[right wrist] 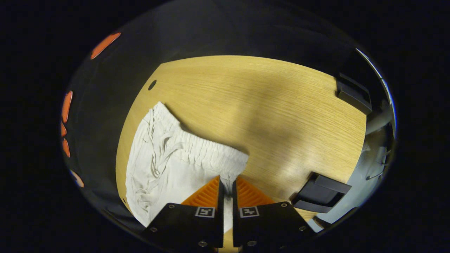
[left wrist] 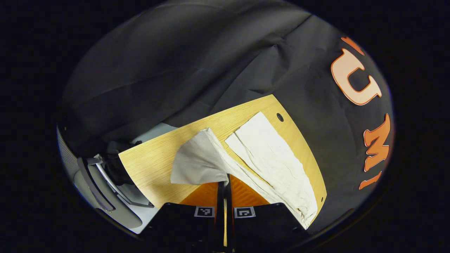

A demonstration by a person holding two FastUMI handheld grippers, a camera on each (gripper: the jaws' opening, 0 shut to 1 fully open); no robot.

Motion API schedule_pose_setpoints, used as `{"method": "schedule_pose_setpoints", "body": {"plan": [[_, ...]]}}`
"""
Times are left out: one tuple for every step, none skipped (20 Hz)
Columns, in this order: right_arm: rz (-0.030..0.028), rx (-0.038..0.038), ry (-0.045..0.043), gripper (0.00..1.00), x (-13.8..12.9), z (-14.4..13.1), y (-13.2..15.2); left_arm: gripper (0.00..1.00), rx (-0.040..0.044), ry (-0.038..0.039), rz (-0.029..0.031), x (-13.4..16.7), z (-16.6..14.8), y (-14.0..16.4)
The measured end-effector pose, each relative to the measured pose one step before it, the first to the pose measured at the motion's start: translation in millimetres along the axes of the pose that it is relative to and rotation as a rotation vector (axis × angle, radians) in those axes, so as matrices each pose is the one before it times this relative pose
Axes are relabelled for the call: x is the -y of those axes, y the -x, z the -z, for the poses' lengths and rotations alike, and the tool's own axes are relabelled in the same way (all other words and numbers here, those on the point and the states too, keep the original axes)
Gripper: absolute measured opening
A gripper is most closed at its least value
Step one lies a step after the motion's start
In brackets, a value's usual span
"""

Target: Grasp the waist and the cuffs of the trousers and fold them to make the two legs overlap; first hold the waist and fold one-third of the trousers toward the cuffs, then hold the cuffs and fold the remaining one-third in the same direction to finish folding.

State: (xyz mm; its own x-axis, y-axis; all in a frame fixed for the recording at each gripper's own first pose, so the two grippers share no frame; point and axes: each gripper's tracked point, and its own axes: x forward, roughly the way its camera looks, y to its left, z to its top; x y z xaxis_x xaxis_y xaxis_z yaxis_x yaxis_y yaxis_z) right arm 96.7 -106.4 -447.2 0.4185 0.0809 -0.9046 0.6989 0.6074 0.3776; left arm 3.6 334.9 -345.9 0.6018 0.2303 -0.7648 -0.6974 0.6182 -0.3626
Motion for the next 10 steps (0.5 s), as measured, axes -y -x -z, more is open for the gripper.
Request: {"method": "schedule_pose_setpoints", "body": {"plan": [[-0.01345, 0.00772, -0.01151, 0.07, -2.11, -4.02, 4.27, 0.06, -0.00117, 0.00535, 0.00579, 1.78, -2.37, 1.21], [-0.01448, 0.00336, -0.00503, 0.06, -3.33, -2.64, 2.62, 0.07, -0.00019, 0.00500, 0.00680, 2.83, 0.99, 2.24], [-0.01857, 0.00033, -0.00158, 0.04, -4.68, -2.48, 4.97, 0.07, 0.00182, 0.00286, 0.00545, 1.37, -2.03, 0.12], [-0.01070, 0.00618, -0.00178, 0.04, -4.28, -4.41, 3.87, 0.06, 0.00020, -0.00240, 0.00373, 1.12, -1.81, -0.66], [-0.00957, 0.00339, -0.00289, 0.04, -3.81, -3.18, 3.24, 0.06, -0.00034, -0.00346, 0.00374, 2.95, -2.99, -1.48], [-0.01144, 0.00448, -0.00781, 0.04, -4.22, -2.57, 4.36, 0.07, -0.00119, -0.00370, 0.00606, 6.09, -4.07, -0.79], [-0.00984, -0.00069, -0.00661, 0.04, -4.33, -1.87, 4.12, 0.07, 0.00062, -0.00595, 0.00485, 5.20, -3.93, -1.71], [-0.00153, 0.00247, -0.00294, 0.04, -3.71, -2.64, 2.19, 0.06, -0.00085, -0.00813, 0.00467, 5.16, -2.84, -1.49], [0.01429, -0.00255, 0.01246, 0.04, 0.06, -0.87, 1.39, 0.07, 0.00045, -0.00693, 0.00476, 4.83, -4.01, -1.17], [0.01630, -0.00011, 0.01538, 0.04, 2.06, 0.60, 1.56, 0.06, -0.00006, -0.00700, 0.00514, 5.03, -3.52, -2.10]]}}
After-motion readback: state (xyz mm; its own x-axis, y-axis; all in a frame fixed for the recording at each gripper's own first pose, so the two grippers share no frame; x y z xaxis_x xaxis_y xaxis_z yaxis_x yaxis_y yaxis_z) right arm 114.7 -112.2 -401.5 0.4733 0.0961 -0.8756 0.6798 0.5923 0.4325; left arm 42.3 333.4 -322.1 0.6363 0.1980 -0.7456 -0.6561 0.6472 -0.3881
